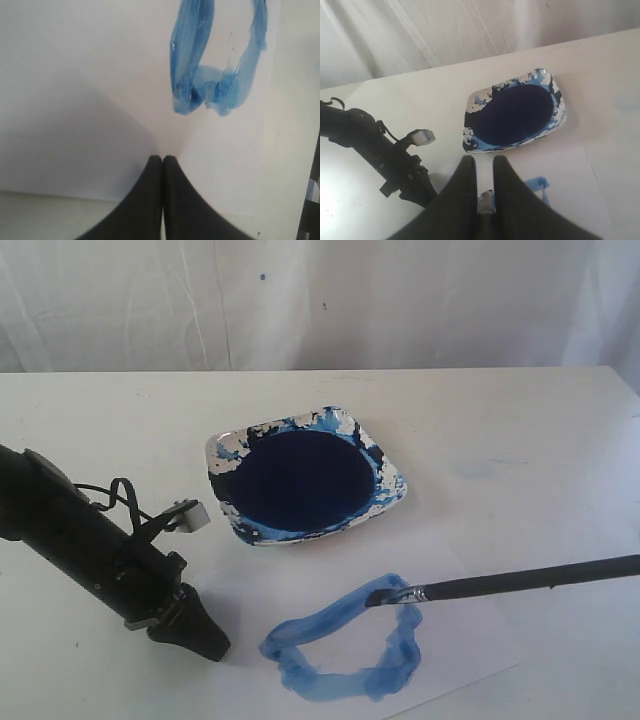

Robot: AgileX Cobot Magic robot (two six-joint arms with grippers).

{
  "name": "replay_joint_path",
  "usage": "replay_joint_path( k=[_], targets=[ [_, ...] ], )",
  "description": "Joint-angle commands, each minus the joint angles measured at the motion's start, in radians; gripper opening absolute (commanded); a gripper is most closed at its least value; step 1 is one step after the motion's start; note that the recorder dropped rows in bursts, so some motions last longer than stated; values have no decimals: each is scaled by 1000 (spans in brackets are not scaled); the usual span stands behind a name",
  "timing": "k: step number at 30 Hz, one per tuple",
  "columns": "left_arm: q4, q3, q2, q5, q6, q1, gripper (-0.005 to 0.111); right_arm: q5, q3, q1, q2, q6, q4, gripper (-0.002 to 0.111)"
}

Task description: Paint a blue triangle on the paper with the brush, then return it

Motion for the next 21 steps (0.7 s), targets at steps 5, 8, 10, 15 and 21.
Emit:
replay_joint_path(
  k=[5,8,10,15,21],
  targets=[
    [62,4,6,-46,-3,-4,0,-53,-8,-3,-4,-4,-26,0],
    [62,4,6,-46,-3,-4,0,-81,-6,-3,-4,-4,-24,0],
    [62,4,6,-46,-3,-4,0,-103,2,-3,-2,-4,-24,0],
    [62,4,6,-48,-3,-4,0,-208,70,-3,24,21,-24,0],
    [62,4,6,-46,-3,-4,0,-178,89,-3,77,27,-171,0]
  ],
)
